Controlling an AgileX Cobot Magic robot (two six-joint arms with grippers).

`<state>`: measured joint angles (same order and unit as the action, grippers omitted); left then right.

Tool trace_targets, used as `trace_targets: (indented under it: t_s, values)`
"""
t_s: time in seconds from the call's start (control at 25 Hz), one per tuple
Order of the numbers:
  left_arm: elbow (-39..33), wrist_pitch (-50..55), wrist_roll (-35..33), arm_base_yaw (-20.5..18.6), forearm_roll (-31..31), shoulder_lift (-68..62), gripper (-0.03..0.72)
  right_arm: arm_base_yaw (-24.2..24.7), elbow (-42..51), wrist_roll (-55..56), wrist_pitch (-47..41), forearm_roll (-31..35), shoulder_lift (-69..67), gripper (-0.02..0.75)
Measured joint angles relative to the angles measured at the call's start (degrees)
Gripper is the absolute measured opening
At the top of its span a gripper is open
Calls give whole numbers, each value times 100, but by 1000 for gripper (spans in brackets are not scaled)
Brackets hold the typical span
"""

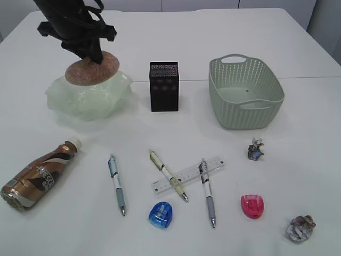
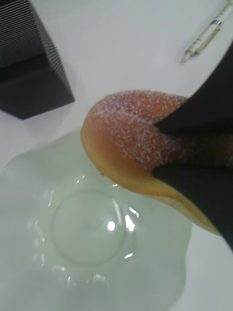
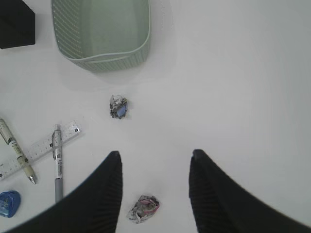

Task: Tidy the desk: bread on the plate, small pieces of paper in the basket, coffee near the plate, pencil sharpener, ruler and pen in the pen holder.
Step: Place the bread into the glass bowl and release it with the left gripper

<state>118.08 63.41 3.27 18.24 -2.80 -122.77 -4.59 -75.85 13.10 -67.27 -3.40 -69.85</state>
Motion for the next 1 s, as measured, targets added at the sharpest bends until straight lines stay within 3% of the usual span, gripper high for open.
trace_targets:
  t_s: [0.28, 0.68, 0.84, 1.0]
  values:
    - [65, -542, 34, -443, 6, 0, 89, 0, 0, 0, -15, 0, 0, 364]
    - [75, -1108, 34, -481, 87, -630, 107, 0, 0, 0, -50, 0, 0, 364]
    - [75, -1207, 34, -534, 280, -792, 164, 0, 0, 0, -84, 0, 0, 364]
    - [75, -1400, 34, -580, 280, -905, 270, 0, 0, 0, -98, 0, 0, 364]
